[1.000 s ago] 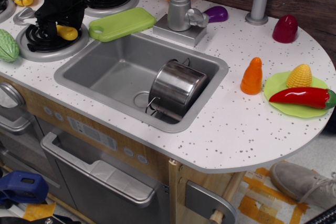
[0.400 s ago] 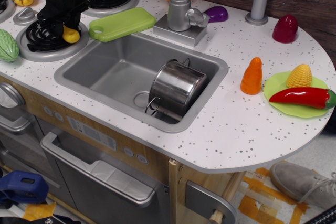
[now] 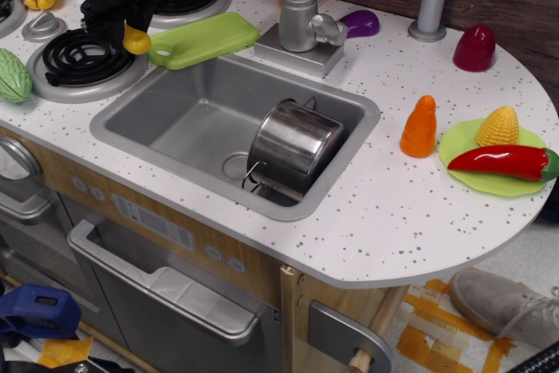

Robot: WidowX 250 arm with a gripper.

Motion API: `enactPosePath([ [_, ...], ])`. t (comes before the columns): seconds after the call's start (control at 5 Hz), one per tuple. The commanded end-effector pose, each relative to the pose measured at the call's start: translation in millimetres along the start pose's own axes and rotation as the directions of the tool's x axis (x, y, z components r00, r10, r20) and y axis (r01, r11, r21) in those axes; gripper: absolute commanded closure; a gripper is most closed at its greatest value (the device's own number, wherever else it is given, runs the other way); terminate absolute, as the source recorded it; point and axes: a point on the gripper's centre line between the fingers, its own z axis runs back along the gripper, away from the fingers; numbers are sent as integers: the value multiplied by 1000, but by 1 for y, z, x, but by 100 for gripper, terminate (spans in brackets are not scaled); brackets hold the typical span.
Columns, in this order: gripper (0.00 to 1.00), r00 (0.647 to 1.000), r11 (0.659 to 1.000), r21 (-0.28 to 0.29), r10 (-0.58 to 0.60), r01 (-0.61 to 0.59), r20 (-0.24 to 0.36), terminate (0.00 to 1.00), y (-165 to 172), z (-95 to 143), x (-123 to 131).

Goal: Put knife on cutting board

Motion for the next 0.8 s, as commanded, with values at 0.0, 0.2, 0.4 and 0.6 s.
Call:
enactPosePath([
  [0.0,100,998,990,-143,-3,13,69,0,-34,39,22],
  [0.2,0,998,983,-179,-32,40,46,0,-50,39,20],
  [0.4,0,999,981,-191,-29,35,32,0,-57,41,12],
  [0.6,0,1000,979,-206,-10,5,-20,0,-60,36,1],
])
